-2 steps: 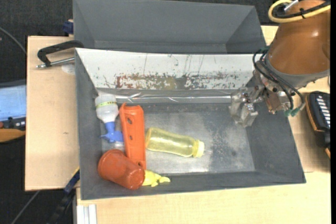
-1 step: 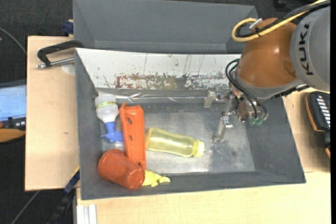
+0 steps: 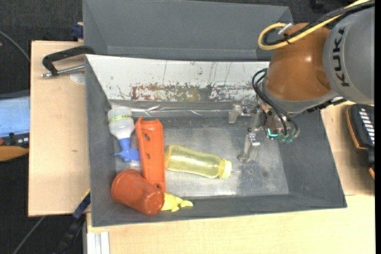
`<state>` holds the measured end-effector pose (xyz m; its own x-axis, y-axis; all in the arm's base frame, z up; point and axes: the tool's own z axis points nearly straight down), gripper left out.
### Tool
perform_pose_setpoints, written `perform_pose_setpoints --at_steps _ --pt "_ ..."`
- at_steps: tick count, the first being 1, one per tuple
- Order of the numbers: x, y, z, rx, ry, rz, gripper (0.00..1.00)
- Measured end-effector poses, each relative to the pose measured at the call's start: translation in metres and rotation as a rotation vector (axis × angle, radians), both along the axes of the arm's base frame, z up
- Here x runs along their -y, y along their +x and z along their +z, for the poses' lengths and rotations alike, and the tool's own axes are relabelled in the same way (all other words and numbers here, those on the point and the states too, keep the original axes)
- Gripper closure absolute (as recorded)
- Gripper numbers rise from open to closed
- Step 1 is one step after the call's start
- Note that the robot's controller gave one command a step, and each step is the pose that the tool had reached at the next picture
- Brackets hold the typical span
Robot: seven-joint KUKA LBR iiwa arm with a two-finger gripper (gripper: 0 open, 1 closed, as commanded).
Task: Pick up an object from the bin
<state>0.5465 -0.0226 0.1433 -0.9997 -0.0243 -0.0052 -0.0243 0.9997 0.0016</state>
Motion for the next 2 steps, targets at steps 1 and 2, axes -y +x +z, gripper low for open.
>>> perform_pose_setpoints --at_steps 1,2 --pt "0.0003 0.0002 0.0003 0.001 0.000 0.000 0.00" --pt "0.0003 0.0002 0.0003 0.001 -0.001 0.000 0.00"
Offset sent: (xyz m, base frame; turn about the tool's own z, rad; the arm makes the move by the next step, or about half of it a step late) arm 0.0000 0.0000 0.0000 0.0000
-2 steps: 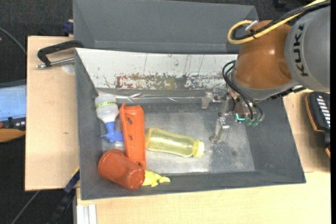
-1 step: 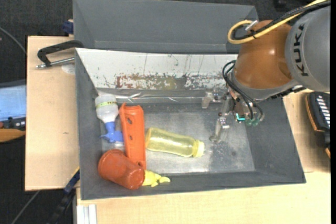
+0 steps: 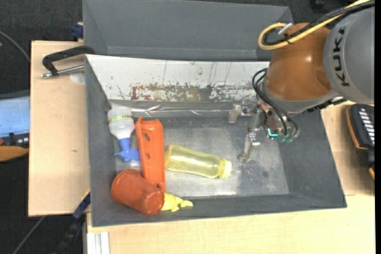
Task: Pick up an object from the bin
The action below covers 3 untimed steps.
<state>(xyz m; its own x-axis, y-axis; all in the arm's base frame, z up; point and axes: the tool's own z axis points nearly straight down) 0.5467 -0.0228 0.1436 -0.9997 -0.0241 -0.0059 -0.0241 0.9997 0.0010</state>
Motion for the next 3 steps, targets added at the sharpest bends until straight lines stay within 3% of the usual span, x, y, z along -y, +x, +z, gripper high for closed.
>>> perform_pose_setpoints --at_steps 1,2,3 --pt "0.000 0.000 0.000 0.000 0.000 0.000 0.00" --pt "-0.048 -0.024 -0.049 0.006 -0.001 0.011 0.00" --pt "-0.082 -0.036 -0.081 -0.006 0.003 0.022 0.00"
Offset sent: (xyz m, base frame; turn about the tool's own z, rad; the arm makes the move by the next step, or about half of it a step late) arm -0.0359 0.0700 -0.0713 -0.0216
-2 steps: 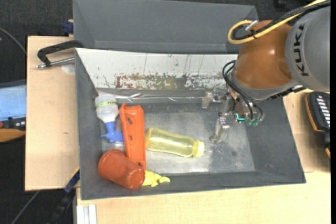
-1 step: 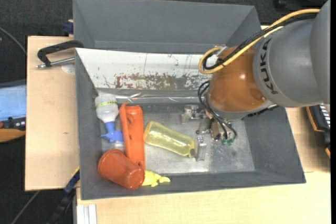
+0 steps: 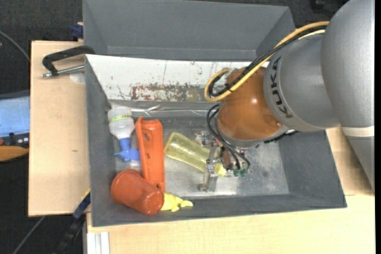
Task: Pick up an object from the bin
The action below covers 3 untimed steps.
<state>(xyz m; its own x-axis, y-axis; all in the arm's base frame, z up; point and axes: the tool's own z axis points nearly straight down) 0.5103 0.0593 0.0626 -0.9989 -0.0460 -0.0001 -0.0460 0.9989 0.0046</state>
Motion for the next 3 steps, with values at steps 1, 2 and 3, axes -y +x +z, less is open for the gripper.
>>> perform_pose_setpoints --at_steps 1,2,3 --pt "0.012 -0.002 0.008 0.012 -0.003 -0.017 1.00" --pt "0.012 -0.002 0.008 0.013 -0.003 -0.016 1.00" --pt "0.012 0.006 0.041 0.014 -0.002 0.012 1.00"
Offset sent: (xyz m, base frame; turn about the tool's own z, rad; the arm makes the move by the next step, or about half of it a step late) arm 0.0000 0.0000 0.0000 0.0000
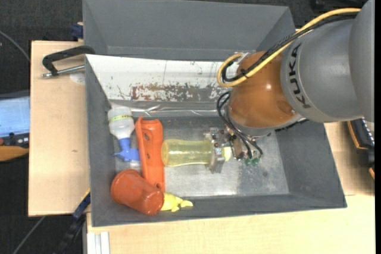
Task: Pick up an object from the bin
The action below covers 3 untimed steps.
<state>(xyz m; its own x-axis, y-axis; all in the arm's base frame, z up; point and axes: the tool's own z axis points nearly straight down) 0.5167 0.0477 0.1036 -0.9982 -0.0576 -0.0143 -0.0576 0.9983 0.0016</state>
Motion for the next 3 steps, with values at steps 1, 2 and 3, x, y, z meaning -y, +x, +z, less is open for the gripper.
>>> perform_pose_setpoints --at_steps 1,2,3 --pt "-0.003 0.008 0.056 -0.002 0.000 0.012 1.00" --pt "-0.003 0.017 0.076 0.017 0.002 0.000 1.00" --pt "-0.003 0.015 0.057 0.004 0.001 -0.003 1.00"
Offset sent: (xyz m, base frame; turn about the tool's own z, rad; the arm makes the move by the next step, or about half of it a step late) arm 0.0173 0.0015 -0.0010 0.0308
